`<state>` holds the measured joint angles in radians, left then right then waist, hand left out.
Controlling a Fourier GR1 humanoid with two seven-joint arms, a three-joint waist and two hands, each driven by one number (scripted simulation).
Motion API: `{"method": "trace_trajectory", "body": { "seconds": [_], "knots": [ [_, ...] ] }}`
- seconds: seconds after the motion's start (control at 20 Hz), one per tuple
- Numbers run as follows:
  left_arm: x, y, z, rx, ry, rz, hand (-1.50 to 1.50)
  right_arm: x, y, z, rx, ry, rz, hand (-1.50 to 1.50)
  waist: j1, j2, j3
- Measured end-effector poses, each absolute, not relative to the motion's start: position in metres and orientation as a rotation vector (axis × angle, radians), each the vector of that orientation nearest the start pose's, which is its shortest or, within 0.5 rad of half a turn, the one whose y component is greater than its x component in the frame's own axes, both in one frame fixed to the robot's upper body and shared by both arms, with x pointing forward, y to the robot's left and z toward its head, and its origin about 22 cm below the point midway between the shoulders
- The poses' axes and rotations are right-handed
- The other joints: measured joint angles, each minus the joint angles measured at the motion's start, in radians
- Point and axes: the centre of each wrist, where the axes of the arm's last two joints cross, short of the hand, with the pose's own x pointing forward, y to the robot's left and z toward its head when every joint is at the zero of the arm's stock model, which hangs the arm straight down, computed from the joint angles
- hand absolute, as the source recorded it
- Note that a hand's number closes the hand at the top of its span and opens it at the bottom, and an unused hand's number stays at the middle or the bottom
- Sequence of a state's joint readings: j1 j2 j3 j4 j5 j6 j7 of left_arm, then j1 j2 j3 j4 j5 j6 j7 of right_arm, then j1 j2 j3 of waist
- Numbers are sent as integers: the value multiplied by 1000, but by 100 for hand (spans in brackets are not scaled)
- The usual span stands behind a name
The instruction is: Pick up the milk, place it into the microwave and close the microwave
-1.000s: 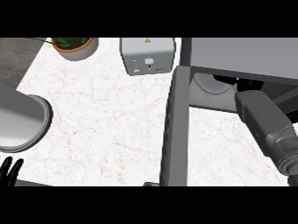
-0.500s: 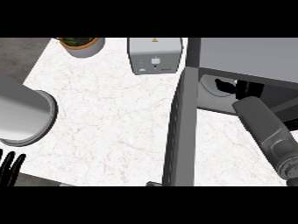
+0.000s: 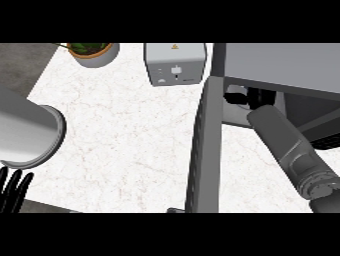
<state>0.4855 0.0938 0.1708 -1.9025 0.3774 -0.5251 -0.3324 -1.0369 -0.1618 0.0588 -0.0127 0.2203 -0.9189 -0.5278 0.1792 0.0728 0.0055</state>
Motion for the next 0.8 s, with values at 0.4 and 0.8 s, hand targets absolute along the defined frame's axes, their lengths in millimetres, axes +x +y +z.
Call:
{"method": "trace_trajectory", "body": {
  "seconds": [0.4, 0.8],
  "knots": [
    [112, 320, 10, -299, -1898, 54, -150, 414, -184, -15, -890, -1724, 401, -150, -28, -6, 2],
    [106, 323, 9, -298, -1892, 55, -150, 403, -181, -31, -646, -1782, 256, -150, -69, -19, 1]
  ]
}}
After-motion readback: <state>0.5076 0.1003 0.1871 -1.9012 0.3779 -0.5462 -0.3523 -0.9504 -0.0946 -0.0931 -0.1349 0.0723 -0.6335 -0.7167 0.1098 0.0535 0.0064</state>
